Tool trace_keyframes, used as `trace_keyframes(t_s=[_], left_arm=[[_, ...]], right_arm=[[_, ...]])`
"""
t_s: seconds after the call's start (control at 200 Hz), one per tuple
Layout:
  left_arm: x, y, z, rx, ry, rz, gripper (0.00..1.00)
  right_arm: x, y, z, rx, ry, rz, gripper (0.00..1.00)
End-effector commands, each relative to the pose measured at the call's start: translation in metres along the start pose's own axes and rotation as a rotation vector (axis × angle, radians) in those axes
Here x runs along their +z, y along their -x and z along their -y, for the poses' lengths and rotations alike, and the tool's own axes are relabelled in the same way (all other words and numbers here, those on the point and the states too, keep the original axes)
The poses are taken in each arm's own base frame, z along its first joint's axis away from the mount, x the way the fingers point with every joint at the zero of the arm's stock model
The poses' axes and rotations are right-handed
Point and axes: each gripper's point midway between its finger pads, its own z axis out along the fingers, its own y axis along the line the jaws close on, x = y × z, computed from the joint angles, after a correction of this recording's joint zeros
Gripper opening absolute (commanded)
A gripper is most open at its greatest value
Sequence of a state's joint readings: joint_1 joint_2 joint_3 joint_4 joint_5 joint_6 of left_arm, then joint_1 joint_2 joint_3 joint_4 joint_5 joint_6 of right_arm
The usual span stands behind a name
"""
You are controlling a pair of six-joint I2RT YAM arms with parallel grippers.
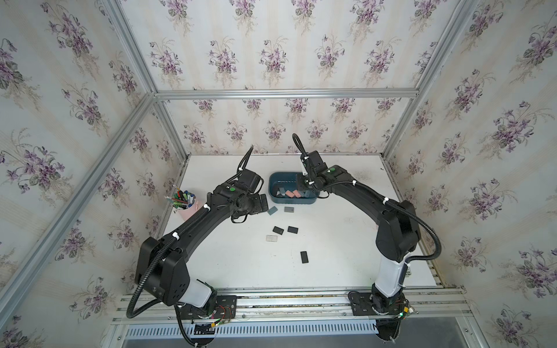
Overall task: Put the eraser in the storage box
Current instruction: Place the eraser in the storage box.
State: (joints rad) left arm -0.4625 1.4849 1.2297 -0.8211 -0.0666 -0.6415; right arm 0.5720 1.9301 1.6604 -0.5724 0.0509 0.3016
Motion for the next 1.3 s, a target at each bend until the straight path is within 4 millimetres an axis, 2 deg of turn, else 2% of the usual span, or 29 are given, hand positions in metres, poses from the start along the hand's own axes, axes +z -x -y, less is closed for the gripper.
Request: trace_keyframes(t_s=[0.0,0.22,0.51,0.52,0.535,0.664,0.984,1.294], left_arm=[[0.007,-0.009,0.002,-0.025,-0.024,-0.029,1.0],[0.02,-0.025,0.003,-0.031,-0.038,-0.081,1.0],[0.026,-0.034,0.003,-0.019,-0.03,-0.1,1.0],[0.026,-0.035,0.003,-0.019,-0.03,-0.102,1.0],[0.026,-0.036,0.003,-0.019,-0.029,-0.104,1.0],[0.031,-0.04,0.002,-0.017,-0.021,-0.116,1.0],[0.035,-0.044,0.004,-0.007,-0.012,-0.133,1.0],[0.039,-0.047,0.004,-0.004,-0.006,-0.146,1.0]], right_arm=[[0.014,-0.003,-0.002,-0.021,0.022,-0.047,0.0],[0.048,-0.01,0.004,-0.027,-0.001,-0.104,0.0],[0.076,-0.018,0.004,-0.034,-0.004,-0.139,0.0],[0.077,-0.013,0.019,-0.009,-0.02,-0.135,0.0],[0.079,-0.012,0.024,-0.004,-0.026,-0.137,0.0],[0.088,-0.019,0.026,-0.003,-0.03,-0.158,0.01],[0.089,-0.018,0.026,-0.006,-0.032,-0.16,0.28],[0.088,-0.018,0.026,-0.011,-0.033,-0.159,0.48]])
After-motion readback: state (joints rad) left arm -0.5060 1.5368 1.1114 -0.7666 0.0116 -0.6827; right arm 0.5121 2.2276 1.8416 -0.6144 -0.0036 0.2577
